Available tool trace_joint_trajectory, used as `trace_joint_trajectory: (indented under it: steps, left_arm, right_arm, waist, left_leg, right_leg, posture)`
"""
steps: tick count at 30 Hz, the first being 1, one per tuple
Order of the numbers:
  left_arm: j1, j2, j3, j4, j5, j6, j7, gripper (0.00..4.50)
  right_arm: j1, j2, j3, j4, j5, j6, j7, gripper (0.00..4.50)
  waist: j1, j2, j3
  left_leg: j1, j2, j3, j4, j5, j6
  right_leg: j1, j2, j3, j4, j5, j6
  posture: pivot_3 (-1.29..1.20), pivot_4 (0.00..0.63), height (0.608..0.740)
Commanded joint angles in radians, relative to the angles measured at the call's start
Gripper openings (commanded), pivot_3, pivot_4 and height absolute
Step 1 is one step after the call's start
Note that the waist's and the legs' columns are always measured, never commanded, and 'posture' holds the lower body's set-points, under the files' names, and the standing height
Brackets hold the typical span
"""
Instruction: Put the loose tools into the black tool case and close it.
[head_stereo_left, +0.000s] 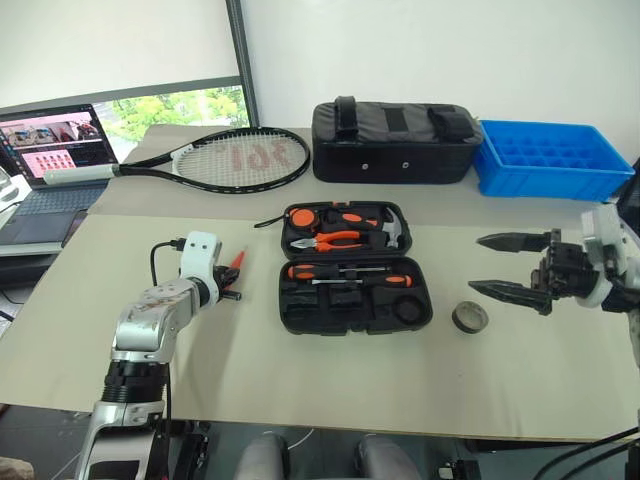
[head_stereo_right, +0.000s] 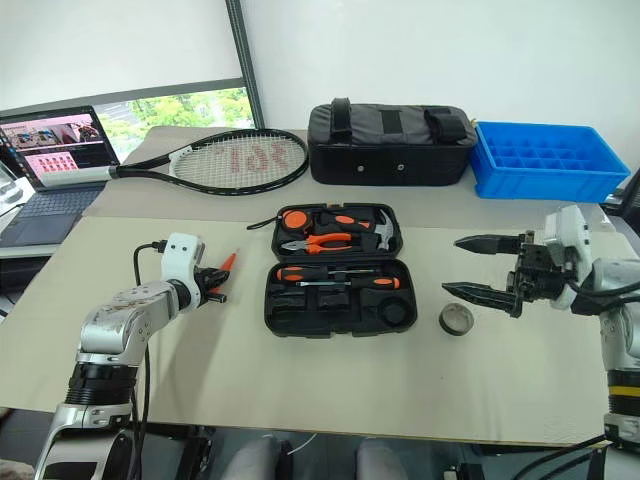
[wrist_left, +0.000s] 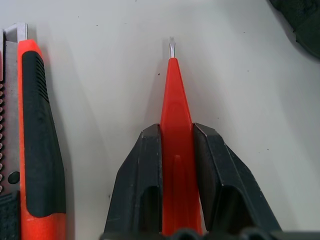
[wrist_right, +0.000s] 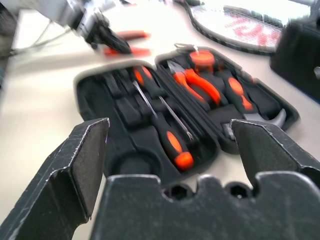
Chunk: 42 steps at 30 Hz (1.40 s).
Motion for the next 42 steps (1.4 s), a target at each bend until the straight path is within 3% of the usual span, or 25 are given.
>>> trace_joint_trajectory:
  steps: [1, 6, 11, 16, 25, 42]
  left_arm:
    - [-0.020, 0.025, 0.002, -0.047, 0.005, -0.112, -0.062, 0.45]
    - [-0.037, 0.087, -0.066, -0.110, 0.013, -0.338, -0.264, 0.45]
    - [-0.046, 0.171, -0.216, -0.182, -0.015, -0.501, -0.594, 0.45]
    - [-0.094, 0.242, -0.373, -0.096, 0.098, -0.602, -0.780, 0.45]
    - [-0.237, 0.145, -0.469, 0.117, 0.210, -0.653, -0.817, 0.45]
    - [-0.272, 0.048, -0.501, 0.212, 0.296, -0.624, -0.818, 0.45]
  right_arm:
    - [-0.012, -0.001, -0.065, -0.011, 0.058, -0.010, 0.019, 4.50]
    - [-0.018, -0.013, -0.080, 0.020, 0.079, 0.000, 0.051, 4.50]
    - [-0.007, -0.039, -0.061, 0.045, 0.062, 0.007, 0.105, 4.50]
    - [0.010, -0.045, -0.059, 0.044, 0.055, -0.001, 0.119, 4.50]
    - [0.061, -0.047, -0.089, 0.016, 0.062, -0.008, 0.104, 4.50]
    - [0.123, -0.038, -0.131, -0.035, 0.076, -0.009, 0.078, 4.50]
  waist:
    - [0.000, 0.000, 0.000]
    - [0.000, 0.000, 0.000]
    - [0.000, 0.002, -0.001]
    - [-0.002, 0.002, 0.000]
    - [0.000, 0.002, 0.000]
    - [0.000, 0.003, 0.000]
  left_leg:
    - [0.000, 0.000, 0.000, 0.000, 0.000, 0.000]
    - [0.000, 0.000, 0.000, 0.000, 0.001, -0.001]
    - [-0.001, 0.000, 0.000, -0.001, 0.001, -0.002]
    - [-0.002, 0.000, 0.000, 0.000, 0.001, -0.002]
    - [-0.005, 0.000, 0.000, 0.001, 0.001, -0.002]
    - [-0.007, 0.000, -0.002, 0.003, 0.001, -0.001]
  right_leg:
    - [0.000, 0.000, 0.000, 0.000, 0.000, 0.000]
    - [0.000, 0.000, 0.000, 0.000, 0.000, 0.000]
    - [0.000, 0.000, 0.000, -0.002, 0.000, 0.000]
    - [0.000, 0.001, 0.000, -0.002, 0.000, 0.000]
    - [-0.001, 0.001, 0.001, -0.002, 0.000, 0.001]
    - [0.000, 0.002, 0.001, -0.002, 0.000, 0.001]
  posture:
    - [0.00, 0.150, 0.708]
    - [0.00, 0.150, 0.708]
    - [0.00, 0.150, 0.708]
    - [0.00, 0.150, 0.708]
    - [0.00, 0.150, 0.708]
    - [0.00, 0.150, 0.708]
